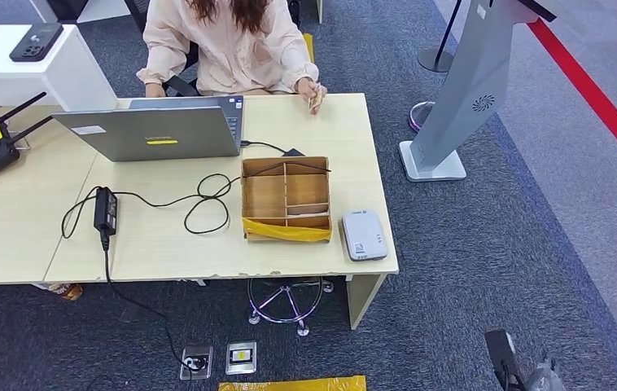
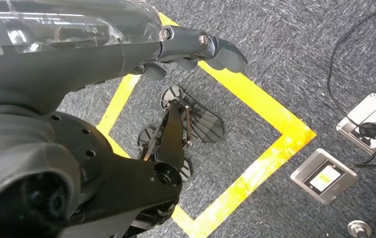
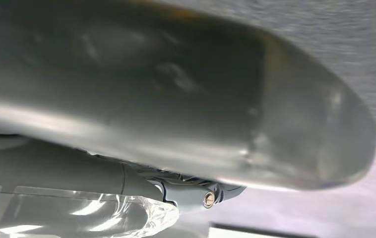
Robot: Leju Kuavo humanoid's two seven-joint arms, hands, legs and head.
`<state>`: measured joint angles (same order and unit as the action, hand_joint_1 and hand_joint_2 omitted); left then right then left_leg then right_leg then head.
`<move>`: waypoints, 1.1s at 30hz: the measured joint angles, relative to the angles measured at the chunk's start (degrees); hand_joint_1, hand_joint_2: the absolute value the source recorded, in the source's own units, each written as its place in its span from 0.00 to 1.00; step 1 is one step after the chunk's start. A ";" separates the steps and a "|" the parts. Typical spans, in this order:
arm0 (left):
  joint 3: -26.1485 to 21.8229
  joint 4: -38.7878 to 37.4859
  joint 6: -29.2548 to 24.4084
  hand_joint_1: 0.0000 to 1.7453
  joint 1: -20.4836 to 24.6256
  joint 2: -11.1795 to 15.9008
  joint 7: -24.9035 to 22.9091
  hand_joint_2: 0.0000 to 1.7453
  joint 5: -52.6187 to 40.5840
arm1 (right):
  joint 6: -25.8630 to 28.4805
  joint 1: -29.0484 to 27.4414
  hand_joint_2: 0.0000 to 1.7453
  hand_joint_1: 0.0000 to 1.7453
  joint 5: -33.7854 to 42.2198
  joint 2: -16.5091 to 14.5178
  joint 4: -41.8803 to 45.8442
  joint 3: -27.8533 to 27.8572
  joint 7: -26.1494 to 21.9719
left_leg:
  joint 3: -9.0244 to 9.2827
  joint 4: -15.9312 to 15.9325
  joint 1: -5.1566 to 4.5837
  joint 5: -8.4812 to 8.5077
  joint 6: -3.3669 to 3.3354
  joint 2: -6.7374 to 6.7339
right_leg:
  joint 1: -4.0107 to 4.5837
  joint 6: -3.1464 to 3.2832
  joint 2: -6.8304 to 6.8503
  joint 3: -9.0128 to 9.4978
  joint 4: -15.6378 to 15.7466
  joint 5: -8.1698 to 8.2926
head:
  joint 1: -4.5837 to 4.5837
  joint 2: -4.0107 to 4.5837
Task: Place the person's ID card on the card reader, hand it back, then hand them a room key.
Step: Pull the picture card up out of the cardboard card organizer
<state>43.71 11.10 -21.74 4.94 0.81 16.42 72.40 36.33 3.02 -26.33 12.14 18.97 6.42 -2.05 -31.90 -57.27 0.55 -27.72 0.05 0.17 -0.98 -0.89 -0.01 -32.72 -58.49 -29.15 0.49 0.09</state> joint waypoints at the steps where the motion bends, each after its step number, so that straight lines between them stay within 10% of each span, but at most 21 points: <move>1: 0.00 0.00 -0.04 0.00 0.00 0.01 -0.01 0.00 0.01 | 0.00 -0.02 0.00 0.00 0.06 -0.36 -0.73 0.77 -0.02 | 0.00 0.00 0.00 0.00 0.01 -0.01 | 0.00 0.00 -0.01 -0.01 0.00 0.00 | -0.01 0.00; 33: 0.47 0.04 -3.28 0.00 0.07 -0.22 -4.27 0.00 -3.39 | -1.41 0.82 0.00 0.00 -2.11 -8.52 -7.45 3.50 12.63 | 0.04 0.01 0.02 -0.01 0.03 -0.08 | 0.02 0.03 -0.06 0.02 -0.01 -0.02 | -0.01 0.00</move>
<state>44.18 11.14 -25.02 5.01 0.59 12.15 69.01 34.92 3.83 -28.44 3.62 11.51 9.92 10.59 -31.86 -57.26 0.57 -27.73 0.07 0.09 -0.96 -0.87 -0.08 -32.70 -58.50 -29.17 0.48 0.09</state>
